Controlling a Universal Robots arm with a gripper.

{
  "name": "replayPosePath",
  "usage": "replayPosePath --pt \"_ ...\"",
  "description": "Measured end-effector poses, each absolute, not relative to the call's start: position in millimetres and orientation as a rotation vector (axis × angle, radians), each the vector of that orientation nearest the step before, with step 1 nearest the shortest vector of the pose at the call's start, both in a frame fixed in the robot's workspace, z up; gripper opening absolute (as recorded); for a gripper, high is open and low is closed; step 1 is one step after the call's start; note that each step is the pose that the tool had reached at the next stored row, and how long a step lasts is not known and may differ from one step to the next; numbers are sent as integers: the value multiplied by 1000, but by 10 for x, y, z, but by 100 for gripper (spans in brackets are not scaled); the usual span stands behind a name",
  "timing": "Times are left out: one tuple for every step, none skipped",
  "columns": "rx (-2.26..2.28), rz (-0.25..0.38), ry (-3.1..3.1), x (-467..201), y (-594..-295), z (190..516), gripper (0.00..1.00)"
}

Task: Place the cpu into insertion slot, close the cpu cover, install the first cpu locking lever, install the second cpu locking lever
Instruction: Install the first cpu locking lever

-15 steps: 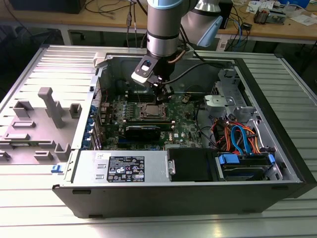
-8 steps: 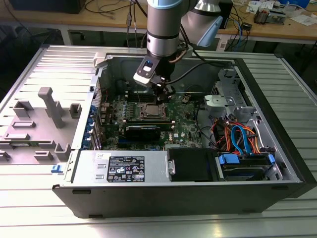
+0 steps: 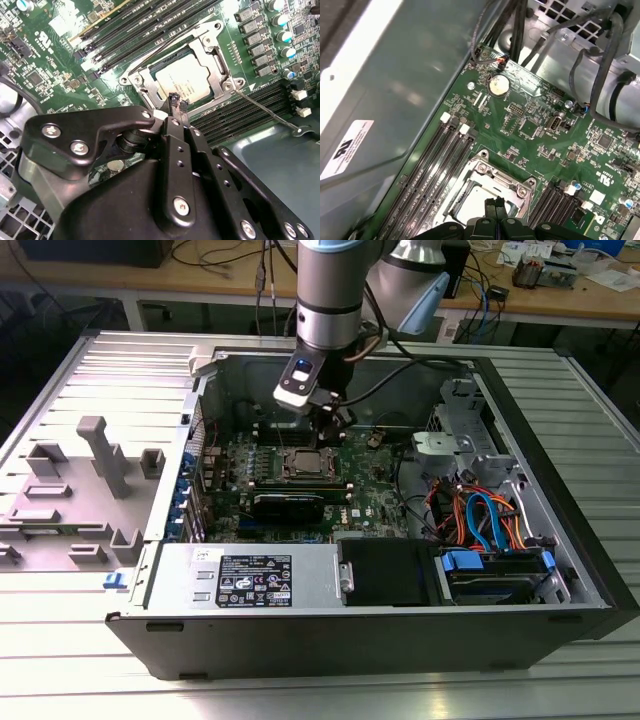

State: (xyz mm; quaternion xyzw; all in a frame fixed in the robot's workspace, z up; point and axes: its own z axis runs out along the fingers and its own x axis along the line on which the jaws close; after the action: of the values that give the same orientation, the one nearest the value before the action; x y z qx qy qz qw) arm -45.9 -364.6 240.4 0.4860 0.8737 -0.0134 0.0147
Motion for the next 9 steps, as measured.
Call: replayPosePath --pt "1502 -41 2725 -459 -3645 2406 11" --pt "1486 -41 2734 -459 -3646 2410 11" --pt "1474 -41 2740 -459 -3645 2411 11" --pt "1459 -41 2748 -459 -3645 2411 11" --pt "1442 -41 2757 -459 -3645 2412 11" --pt "1416 -40 2770 -459 -3646 2412 11" --pt "1383 -39 2786 -459 -3646 2412 11" --pt "1353 -39 2801 -459 -3646 2412 11" --pt "1330 -39 2811 -459 -3646 2412 11"
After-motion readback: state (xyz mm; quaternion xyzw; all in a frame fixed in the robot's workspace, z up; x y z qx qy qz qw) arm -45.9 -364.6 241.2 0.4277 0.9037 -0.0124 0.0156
